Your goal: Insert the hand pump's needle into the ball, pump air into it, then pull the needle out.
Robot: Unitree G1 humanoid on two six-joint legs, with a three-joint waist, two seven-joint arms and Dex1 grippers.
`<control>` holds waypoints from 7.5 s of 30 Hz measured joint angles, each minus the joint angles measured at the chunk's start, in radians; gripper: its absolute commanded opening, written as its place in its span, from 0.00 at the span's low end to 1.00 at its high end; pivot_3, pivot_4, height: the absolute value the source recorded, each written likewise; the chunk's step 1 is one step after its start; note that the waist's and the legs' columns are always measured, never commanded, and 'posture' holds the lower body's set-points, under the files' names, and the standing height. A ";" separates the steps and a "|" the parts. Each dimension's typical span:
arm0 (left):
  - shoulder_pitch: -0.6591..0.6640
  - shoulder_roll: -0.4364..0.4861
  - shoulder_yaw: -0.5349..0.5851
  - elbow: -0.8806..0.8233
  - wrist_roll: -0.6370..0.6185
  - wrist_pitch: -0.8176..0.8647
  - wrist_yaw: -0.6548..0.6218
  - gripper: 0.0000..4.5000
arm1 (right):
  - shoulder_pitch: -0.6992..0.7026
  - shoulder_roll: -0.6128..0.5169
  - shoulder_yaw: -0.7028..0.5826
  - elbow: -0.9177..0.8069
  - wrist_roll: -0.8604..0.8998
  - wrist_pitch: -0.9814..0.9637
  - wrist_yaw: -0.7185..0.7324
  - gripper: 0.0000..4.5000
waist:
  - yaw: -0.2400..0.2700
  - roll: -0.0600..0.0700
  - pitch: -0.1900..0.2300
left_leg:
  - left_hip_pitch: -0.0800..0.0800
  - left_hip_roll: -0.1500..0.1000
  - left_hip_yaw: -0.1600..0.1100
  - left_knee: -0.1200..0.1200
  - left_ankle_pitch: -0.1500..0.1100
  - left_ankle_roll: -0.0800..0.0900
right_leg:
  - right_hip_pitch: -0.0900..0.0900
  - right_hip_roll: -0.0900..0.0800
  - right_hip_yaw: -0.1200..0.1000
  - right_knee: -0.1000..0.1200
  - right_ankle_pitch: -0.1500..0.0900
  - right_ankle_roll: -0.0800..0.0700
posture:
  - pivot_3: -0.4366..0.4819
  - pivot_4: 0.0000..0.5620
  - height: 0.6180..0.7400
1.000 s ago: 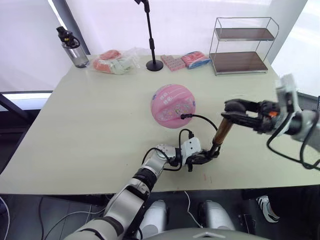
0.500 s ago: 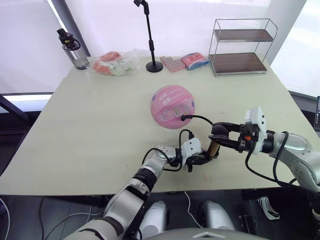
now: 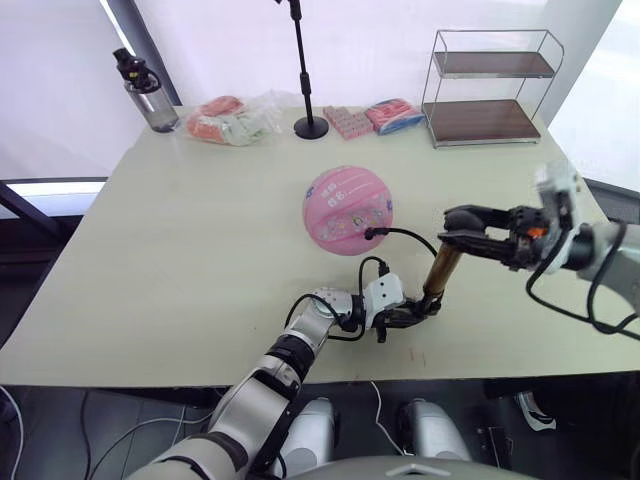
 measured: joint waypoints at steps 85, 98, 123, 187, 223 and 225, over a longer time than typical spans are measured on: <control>0.007 0.010 -0.001 0.005 0.002 -0.015 0.003 0.24 | 0.147 0.004 0.057 -0.039 -0.104 -0.102 0.003 0.42 | -0.003 -0.006 -0.006 | 0.003 0.001 0.001 -0.004 0.000 0.000 | 0.000 0.000 0.000 -0.001 -0.001 0.002 | 0.48 0.27 0.93; 0.018 0.012 -0.003 0.005 0.005 -0.014 0.016 0.24 | 0.251 0.118 0.247 0.073 -0.378 -0.411 0.058 0.42 | -0.007 -0.008 -0.012 | 0.004 0.002 0.001 -0.005 0.000 0.000 | 0.003 0.001 0.000 0.000 -0.004 -0.002 | 0.48 0.27 0.93; 0.011 0.001 0.004 -0.003 -0.008 -0.016 0.000 0.24 | -0.105 -0.071 -0.039 0.053 0.024 0.048 0.039 0.42 | 0.000 0.000 0.000 | 0.000 0.000 0.001 -0.005 0.000 0.000 | -0.003 -0.001 0.000 -0.001 -0.001 0.002 | 0.48 0.27 0.93; 0.009 0.000 0.003 0.005 -0.001 -0.024 0.005 0.24 | -0.111 -0.068 -0.098 0.025 0.089 0.128 -0.009 0.42 | -0.001 -0.002 -0.002 | 0.001 0.000 0.000 -0.005 0.000 0.000 | -0.001 -0.001 -0.001 -0.001 -0.002 0.002 | 0.48 0.27 0.93; 0.021 0.012 -0.002 0.004 0.003 -0.025 0.017 0.24 | 0.267 0.139 0.195 -0.013 -0.369 -0.328 0.009 0.42 | -0.007 -0.004 -0.014 | 0.004 0.002 0.000 -0.006 0.000 0.000 | 0.001 0.001 0.000 -0.001 -0.002 0.003 | 0.48 0.27 0.93; 0.019 0.012 -0.002 0.004 0.003 -0.025 0.015 0.24 | 0.260 0.136 0.177 -0.009 -0.350 -0.300 0.015 0.42 | -0.007 -0.004 -0.014 | 0.004 0.002 0.000 -0.006 0.000 0.000 | 0.001 0.001 -0.001 -0.001 -0.002 0.003 | 0.48 0.27 0.93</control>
